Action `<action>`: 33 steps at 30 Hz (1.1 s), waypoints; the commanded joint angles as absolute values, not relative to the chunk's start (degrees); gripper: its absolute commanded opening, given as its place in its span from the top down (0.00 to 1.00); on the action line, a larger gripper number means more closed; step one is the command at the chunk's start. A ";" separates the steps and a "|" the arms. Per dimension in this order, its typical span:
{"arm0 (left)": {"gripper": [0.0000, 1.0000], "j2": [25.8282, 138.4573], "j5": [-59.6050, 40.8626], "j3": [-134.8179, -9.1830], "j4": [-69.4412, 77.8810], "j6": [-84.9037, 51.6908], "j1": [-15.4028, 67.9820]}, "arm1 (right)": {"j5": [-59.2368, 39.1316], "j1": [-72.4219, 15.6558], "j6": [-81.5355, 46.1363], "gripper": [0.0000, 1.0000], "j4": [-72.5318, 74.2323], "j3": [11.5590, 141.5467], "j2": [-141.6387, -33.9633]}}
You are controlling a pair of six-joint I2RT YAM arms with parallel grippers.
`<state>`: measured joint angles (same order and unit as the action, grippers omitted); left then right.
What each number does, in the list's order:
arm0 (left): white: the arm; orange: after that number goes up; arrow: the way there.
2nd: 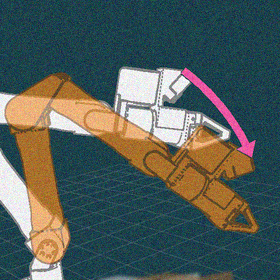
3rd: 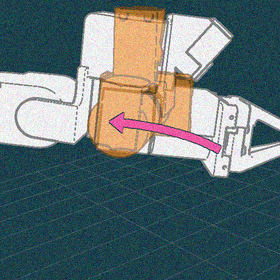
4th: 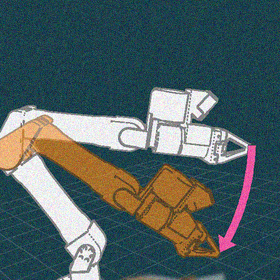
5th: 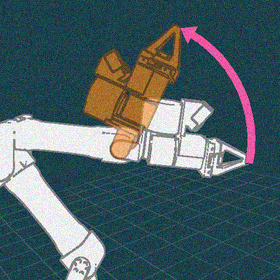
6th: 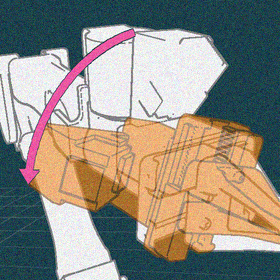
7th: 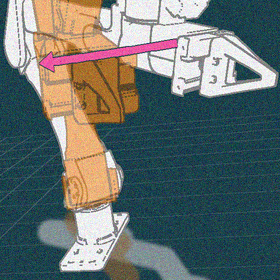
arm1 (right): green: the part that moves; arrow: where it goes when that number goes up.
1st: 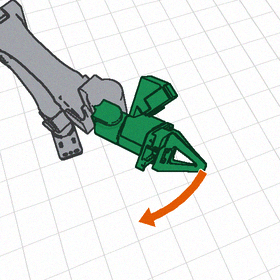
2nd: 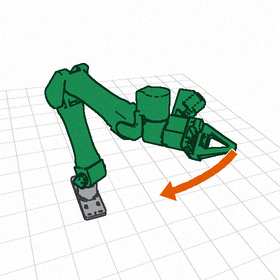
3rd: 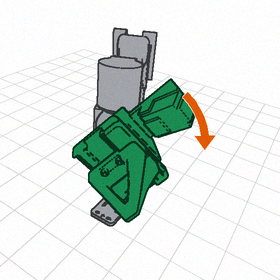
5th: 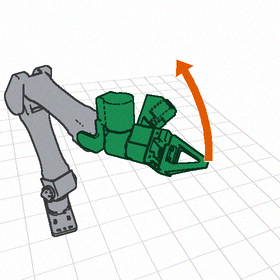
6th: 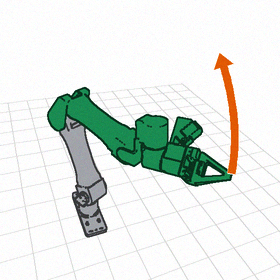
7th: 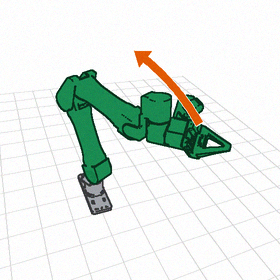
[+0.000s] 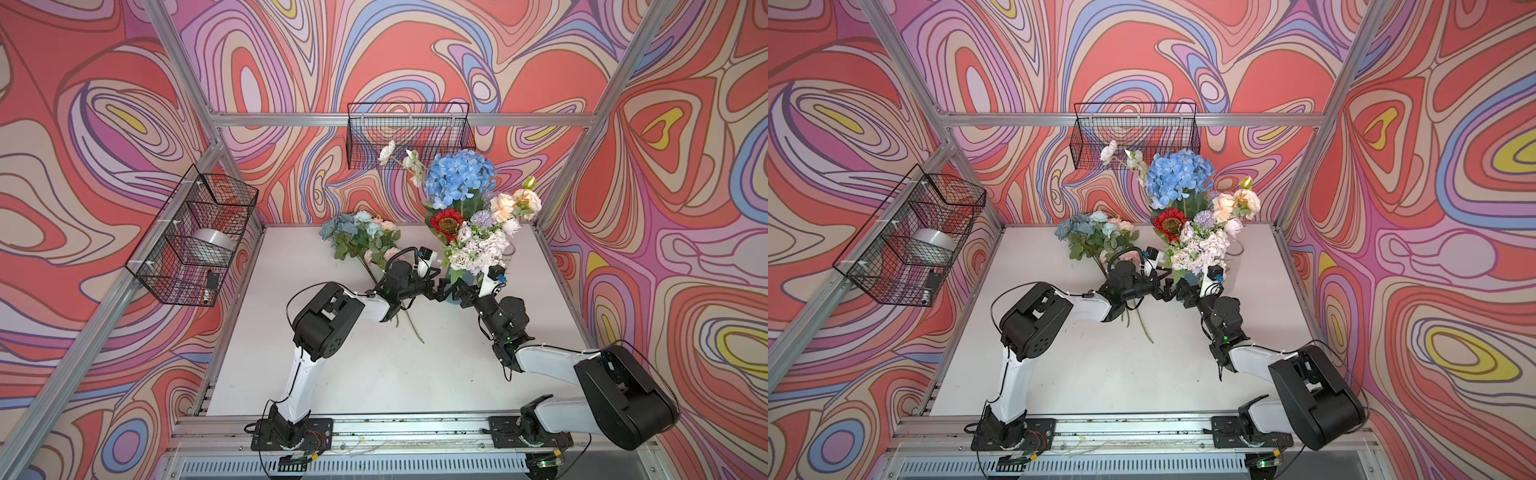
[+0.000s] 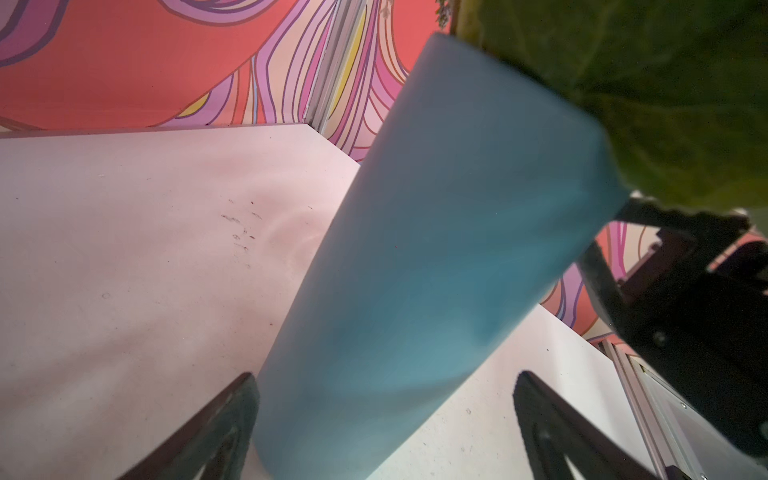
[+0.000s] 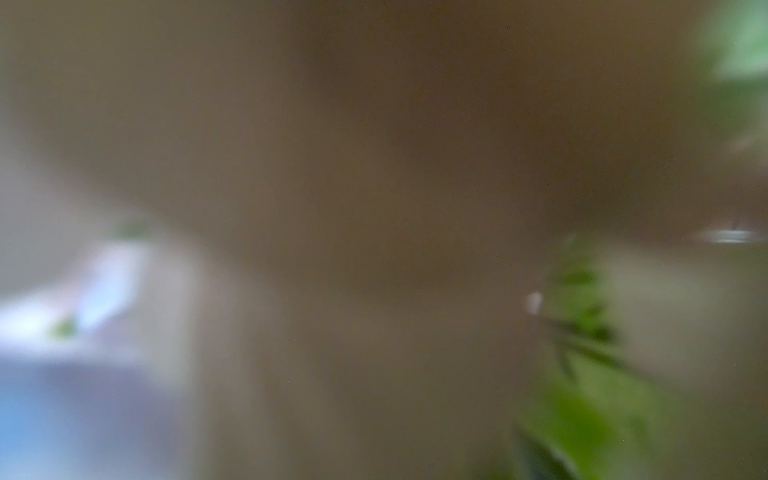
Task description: Arrange the flowers into the vase
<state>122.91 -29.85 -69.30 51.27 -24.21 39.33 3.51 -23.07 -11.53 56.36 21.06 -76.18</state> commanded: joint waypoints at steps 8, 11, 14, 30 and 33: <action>0.01 114.04 -28.84 -60.59 54.02 -26.25 37.97 | 10.61 -24.67 -26.54 0.16 25.35 25.04 -71.12; 0.01 112.53 -29.27 -59.26 53.93 -26.24 37.59 | 11.22 -24.66 -27.95 0.16 23.33 24.06 -70.37; 0.00 111.39 -29.42 -58.65 53.37 -25.84 37.53 | 12.29 -24.72 -28.72 0.16 22.24 23.38 -70.93; 0.00 103.14 -27.40 -48.18 54.45 -26.71 35.54 | 11.31 -24.73 -34.12 0.18 22.39 31.90 -88.47; 0.00 101.98 -26.77 -46.52 55.13 -26.72 35.12 | 11.22 -24.67 -34.75 0.19 21.39 33.51 -90.61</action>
<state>104.14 -27.79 -47.77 51.99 -26.59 35.68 12.05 -24.40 -34.09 22.65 31.51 -88.84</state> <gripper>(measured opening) 0.996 0.816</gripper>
